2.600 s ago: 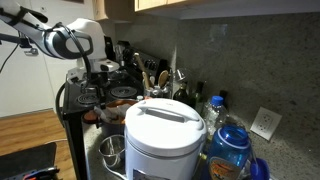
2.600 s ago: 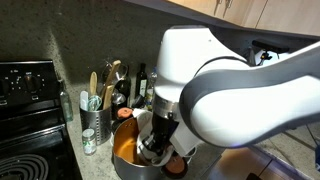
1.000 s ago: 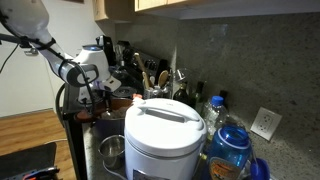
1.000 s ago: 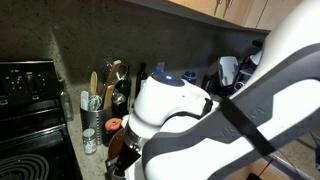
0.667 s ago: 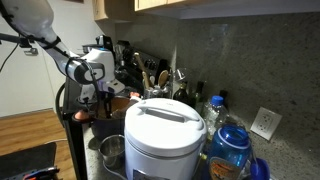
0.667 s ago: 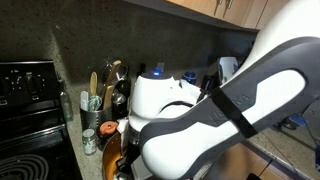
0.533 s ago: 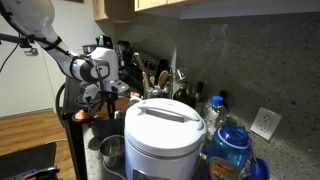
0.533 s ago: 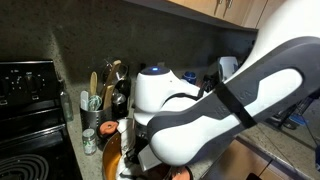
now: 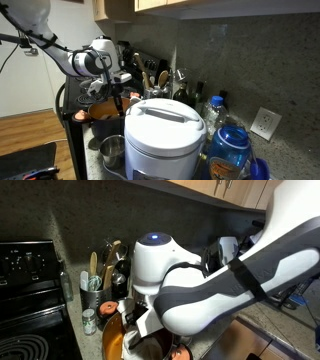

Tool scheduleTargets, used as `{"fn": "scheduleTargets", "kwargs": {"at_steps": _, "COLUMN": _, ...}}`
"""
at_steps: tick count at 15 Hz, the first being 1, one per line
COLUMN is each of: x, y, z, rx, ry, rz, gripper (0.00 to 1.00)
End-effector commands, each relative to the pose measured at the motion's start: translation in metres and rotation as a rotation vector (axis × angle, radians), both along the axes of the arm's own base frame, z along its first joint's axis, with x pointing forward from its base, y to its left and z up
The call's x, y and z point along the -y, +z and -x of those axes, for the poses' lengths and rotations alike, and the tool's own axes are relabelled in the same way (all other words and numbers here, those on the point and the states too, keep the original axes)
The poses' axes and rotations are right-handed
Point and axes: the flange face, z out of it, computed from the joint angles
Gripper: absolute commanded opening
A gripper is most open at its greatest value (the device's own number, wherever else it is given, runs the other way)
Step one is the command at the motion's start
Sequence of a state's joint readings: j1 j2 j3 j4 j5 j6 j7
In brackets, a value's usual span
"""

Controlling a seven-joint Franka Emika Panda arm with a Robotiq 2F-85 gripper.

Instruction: Take the cloth and wipe the pot

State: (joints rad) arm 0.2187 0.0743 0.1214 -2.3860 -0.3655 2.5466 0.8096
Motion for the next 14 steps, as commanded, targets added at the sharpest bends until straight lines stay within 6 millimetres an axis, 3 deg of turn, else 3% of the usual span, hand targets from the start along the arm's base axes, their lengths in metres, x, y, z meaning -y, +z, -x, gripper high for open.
{"fn": "scheduleTargets", "kwargs": {"at_steps": 1, "x": -0.023, "y": 0.001, "z": 0.013, "rx": 0.027, "ry": 0.046, "rz": -0.111, "gripper": 0.01}}
{"fn": "scheduleTargets", "kwargs": {"at_steps": 6, "x": -0.043, "y": 0.001, "z": 0.032, "rx": -0.086, "ry": 0.11, "rz": -0.186, "gripper": 0.01}}
{"fn": "scheduleTargets", "kwargs": {"at_steps": 10, "x": -0.021, "y": 0.01, "z": 0.029, "rx": -0.145, "ry": 0.068, "rz": -0.021, "gripper": 0.01}}
{"fn": "scheduleTargets", "kwargs": {"at_steps": 14, "x": -0.009, "y": 0.02, "z": 0.022, "rx": -0.066, "ry": 0.038, "rz": 0.174, "gripper": 0.01}}
